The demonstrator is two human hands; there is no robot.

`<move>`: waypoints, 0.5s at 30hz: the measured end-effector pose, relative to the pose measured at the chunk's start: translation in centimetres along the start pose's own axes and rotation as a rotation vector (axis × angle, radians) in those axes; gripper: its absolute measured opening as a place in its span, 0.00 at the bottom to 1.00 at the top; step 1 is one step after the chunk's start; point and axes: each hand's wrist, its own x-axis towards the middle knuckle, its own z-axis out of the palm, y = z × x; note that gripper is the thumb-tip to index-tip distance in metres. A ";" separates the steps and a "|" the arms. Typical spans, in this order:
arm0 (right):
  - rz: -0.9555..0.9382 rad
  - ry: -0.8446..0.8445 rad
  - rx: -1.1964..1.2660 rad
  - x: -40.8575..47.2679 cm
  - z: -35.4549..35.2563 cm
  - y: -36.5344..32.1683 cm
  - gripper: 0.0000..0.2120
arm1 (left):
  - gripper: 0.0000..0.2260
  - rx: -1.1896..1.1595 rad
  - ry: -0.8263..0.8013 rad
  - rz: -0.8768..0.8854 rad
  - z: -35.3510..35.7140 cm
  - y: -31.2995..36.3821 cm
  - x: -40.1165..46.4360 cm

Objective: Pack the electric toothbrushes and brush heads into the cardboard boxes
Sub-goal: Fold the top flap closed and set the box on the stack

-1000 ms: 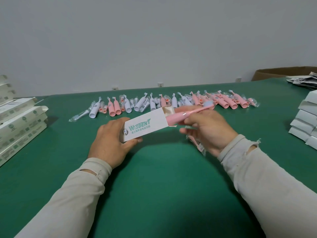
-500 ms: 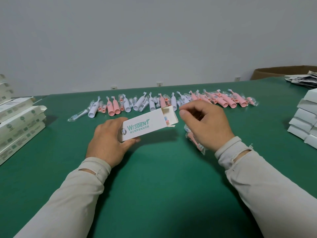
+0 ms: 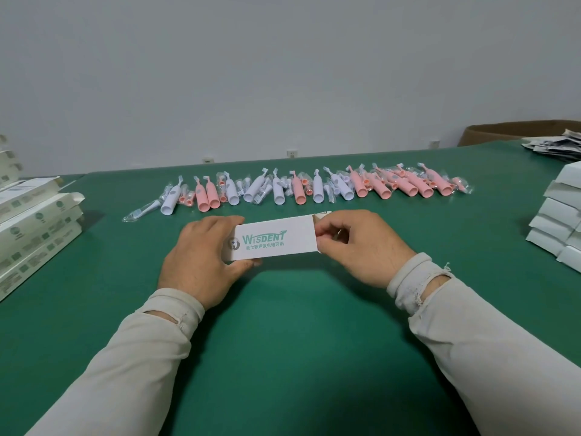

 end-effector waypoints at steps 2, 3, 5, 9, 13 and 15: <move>0.001 -0.028 0.008 0.0 -0.1 0.0 0.07 | 0.31 0.009 -0.009 0.007 -0.1 0.1 -0.1; 0.008 -0.041 0.009 0.0 -0.2 0.1 0.07 | 0.31 0.015 -0.009 0.013 -0.2 0.1 -0.1; 0.026 -0.069 -0.010 0.0 -0.3 0.1 0.07 | 0.31 0.029 -0.005 0.021 -0.3 0.2 -0.2; -0.050 -0.105 -0.190 -0.2 -0.4 -0.1 0.14 | 0.34 0.057 -0.043 -0.022 -0.4 0.4 -0.2; -0.183 -0.062 -0.308 0.0 -0.6 -0.6 0.14 | 0.29 0.038 -0.035 -0.053 -0.5 0.3 0.0; -0.221 -0.028 -0.324 0.1 -0.8 -0.5 0.08 | 0.29 0.012 -0.016 -0.066 -0.5 0.3 0.1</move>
